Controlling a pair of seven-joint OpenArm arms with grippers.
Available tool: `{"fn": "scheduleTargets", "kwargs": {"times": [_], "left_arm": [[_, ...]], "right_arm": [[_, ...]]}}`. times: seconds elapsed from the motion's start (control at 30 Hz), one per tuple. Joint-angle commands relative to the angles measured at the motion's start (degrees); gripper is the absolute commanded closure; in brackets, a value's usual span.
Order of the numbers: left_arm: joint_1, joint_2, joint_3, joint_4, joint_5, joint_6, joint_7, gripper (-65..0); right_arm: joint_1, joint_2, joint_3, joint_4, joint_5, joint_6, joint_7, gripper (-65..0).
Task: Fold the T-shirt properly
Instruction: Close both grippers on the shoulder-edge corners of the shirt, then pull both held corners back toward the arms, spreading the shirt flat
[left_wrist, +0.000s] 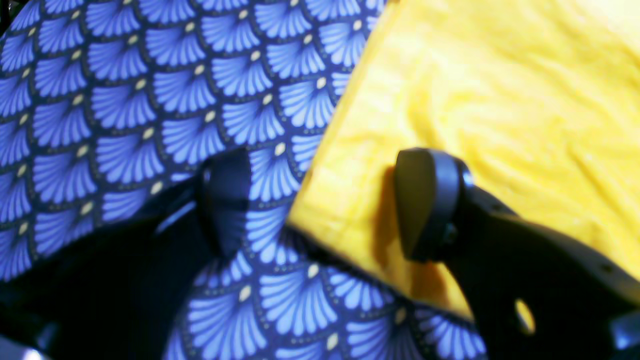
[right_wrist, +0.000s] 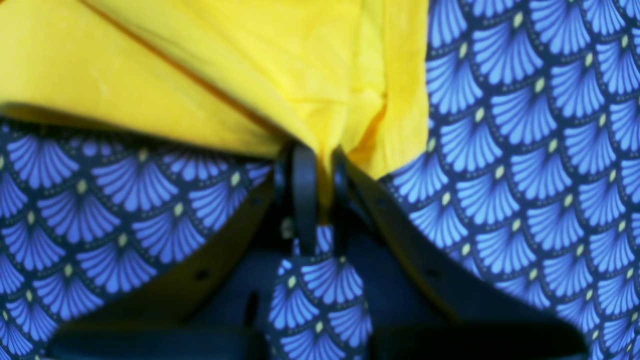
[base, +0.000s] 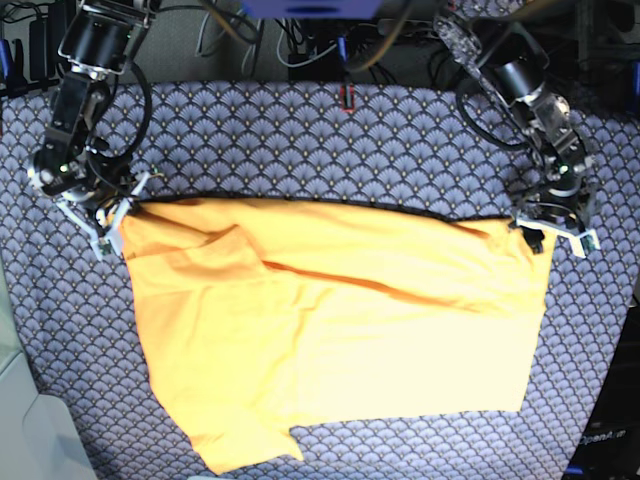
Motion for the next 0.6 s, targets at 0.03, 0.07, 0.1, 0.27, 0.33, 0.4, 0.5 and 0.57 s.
{"fn": "scheduleTargets", "kwargs": {"times": [0.03,0.07,0.1,0.27,0.33,0.4,0.5,0.57], "left_arm": [[-0.20,0.58,0.28,0.27,0.02,-0.79,2.08,-41.9],[-0.02,0.67,0.28,0.27,-0.07,-0.79,2.17,-38.9],[0.24,0.67,0.28,0.18,-0.07,-0.79,2.17,-35.0],[0.24,1.46,0.19,0.18,-0.16,-0.53,2.26,-5.7],[0.24,1.46,0.19,0.18,-0.07,-0.44,2.44,0.0],[0.33,1.46,0.10,0.27,-0.07,-0.44,2.52,0.0],[1.47,1.46,0.19,0.88,-0.07,-0.44,2.61,0.0],[2.17,1.29,0.19,1.32,-0.07,-0.70,4.02,0.0]], "right_arm": [[0.61,0.99,0.27,0.59,-1.02,-0.23,-0.76,0.0],[0.61,0.99,0.27,0.59,-1.02,-0.23,-0.76,0.0],[0.61,0.99,0.27,0.59,-1.02,-0.23,-0.76,0.0],[0.70,0.99,0.27,0.59,-1.02,-0.23,-0.76,0.0],[0.70,0.99,0.27,0.59,-1.02,-0.23,-0.76,0.0],[0.70,0.99,0.27,0.59,-1.02,-0.23,-0.76,0.0],[0.70,0.99,0.27,0.59,-1.02,-0.23,-0.76,0.0],[0.61,0.99,0.27,0.59,-1.02,-0.23,-0.76,0.0]]}}
